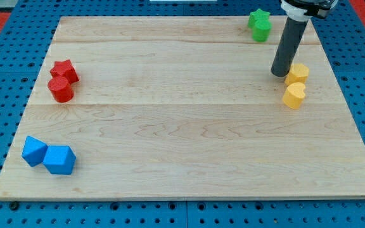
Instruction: Move the arm to the top left of the yellow hexagon
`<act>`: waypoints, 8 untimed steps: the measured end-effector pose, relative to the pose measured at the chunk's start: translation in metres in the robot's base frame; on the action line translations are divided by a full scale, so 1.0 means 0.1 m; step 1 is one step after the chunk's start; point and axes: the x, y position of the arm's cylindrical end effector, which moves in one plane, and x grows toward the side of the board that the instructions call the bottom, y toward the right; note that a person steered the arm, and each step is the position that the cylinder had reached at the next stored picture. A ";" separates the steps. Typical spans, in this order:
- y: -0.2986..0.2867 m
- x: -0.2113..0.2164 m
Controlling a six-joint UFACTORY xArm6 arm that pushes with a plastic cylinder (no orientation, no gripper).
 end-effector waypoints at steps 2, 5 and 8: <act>0.00 0.00; 0.00 -0.02; 0.00 -0.10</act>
